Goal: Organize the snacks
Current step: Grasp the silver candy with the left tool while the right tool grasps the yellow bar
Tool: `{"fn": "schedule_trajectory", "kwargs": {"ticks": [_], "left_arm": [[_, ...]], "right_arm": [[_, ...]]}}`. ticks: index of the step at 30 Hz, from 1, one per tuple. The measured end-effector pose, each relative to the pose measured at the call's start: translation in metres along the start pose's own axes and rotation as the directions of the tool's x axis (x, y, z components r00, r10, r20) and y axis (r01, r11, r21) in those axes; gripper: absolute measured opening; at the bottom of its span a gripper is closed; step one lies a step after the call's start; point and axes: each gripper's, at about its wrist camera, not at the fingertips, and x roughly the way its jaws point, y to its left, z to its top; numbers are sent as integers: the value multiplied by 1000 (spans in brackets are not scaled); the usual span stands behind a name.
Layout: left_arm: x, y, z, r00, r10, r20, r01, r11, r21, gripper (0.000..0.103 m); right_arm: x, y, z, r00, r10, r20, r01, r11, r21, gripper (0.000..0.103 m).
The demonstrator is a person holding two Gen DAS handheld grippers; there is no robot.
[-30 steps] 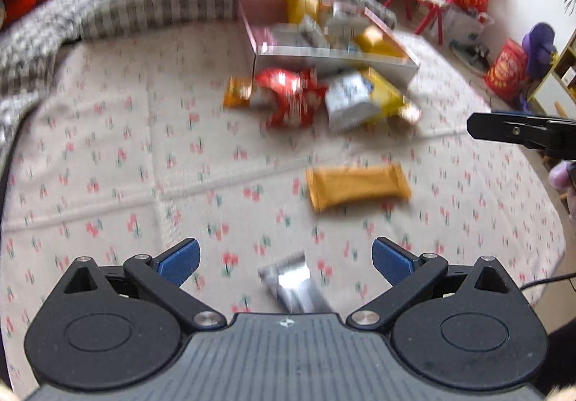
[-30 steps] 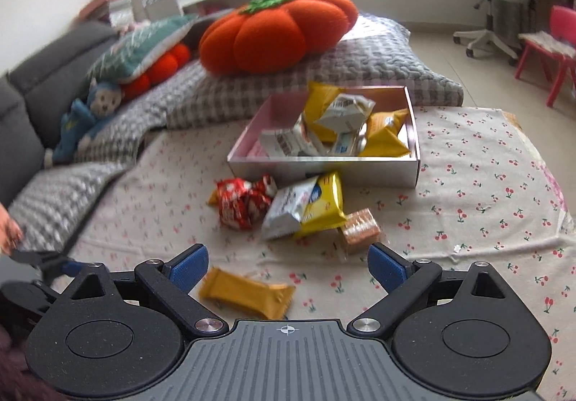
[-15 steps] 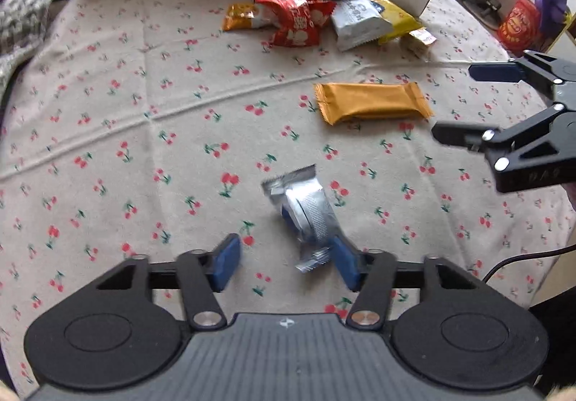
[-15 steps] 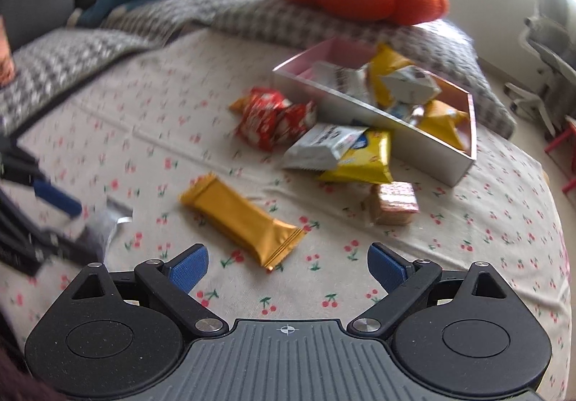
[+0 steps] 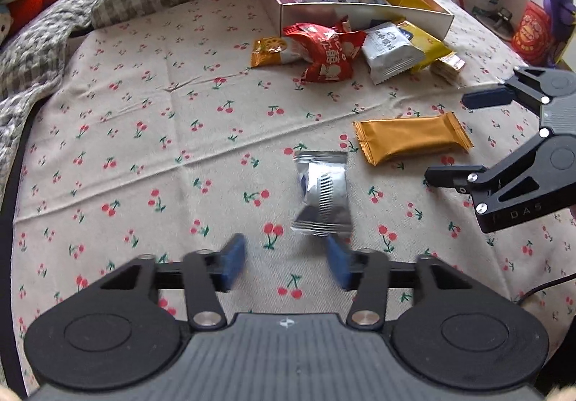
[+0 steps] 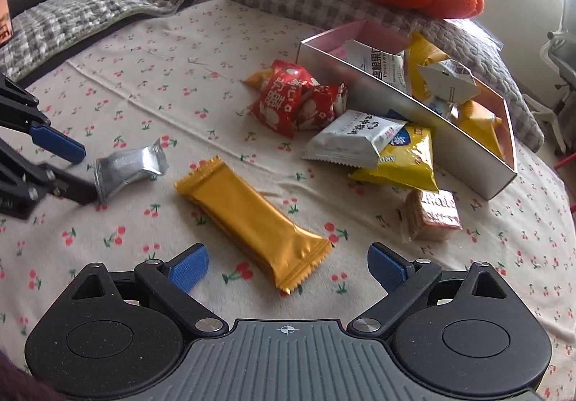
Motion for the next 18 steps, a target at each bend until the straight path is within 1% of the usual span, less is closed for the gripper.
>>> {"fn": "schedule_trajectory", "kwargs": {"ticks": [5, 8, 13, 16, 18], "left_arm": [[5, 1, 3, 999, -24, 22, 24, 1000, 3, 67], [7, 0, 5, 998, -56, 27, 56, 998, 1, 71], [10, -3, 10, 995, -95, 40, 96, 995, -11, 73], [13, -4, 13, 995, -87, 47, 89, 996, -25, 71], [15, -5, 16, 996, -77, 49, 79, 997, -28, 67]], "right_arm": [[6, -5, 4, 1000, 11, 9, -12, 1000, 27, 97], [9, -6, 6, 1000, 15, 12, -15, 999, 46, 97], [13, -6, 10, 1000, 17, 15, -18, 998, 61, 97], [16, -6, 12, 1000, 25, 14, -25, 997, 70, 96], [17, -6, 13, 999, 28, 14, -29, 997, 72, 95]]}}
